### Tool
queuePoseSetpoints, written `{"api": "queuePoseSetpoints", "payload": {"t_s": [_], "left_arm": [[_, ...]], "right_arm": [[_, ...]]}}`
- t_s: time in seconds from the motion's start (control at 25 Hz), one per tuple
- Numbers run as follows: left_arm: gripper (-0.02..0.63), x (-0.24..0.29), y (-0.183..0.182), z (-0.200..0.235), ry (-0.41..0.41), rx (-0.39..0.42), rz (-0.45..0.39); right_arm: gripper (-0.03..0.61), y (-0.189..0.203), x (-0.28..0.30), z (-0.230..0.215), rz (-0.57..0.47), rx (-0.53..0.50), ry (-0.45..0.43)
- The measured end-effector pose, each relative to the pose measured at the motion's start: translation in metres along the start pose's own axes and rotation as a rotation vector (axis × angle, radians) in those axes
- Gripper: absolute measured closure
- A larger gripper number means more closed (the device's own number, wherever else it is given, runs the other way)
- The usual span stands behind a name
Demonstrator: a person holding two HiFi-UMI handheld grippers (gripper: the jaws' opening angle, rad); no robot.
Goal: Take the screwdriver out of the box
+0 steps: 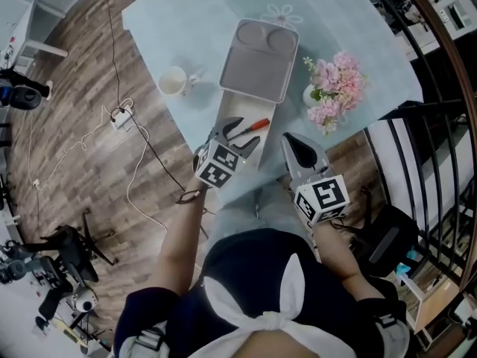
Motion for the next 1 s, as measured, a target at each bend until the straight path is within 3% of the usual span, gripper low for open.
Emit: {"api": "queuePoseSetpoints", "payload": {"t_s": [0.56, 1.0], "left_arm": [[0.337, 0.049, 0.005, 0.008, 0.097, 0.016, 0.107], [0.337, 0.077, 0.011, 0.013, 0.104, 0.04, 0.187]], "right_arm": [[0.58, 0.0, 0.006, -0.007, 0.004, 0.044, 0.039], [0.58, 0.005, 0.007, -0.015, 0.015, 0.058, 0.056]]}}
Point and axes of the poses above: the fingertips, and each gripper's own axes: x forward along the fingers, z to its left, y out of its underside, the point moved 8 cm from there along -x, backward along the fingers, and after that the axes turned 10 degrees about z, right-handed, at the moved point
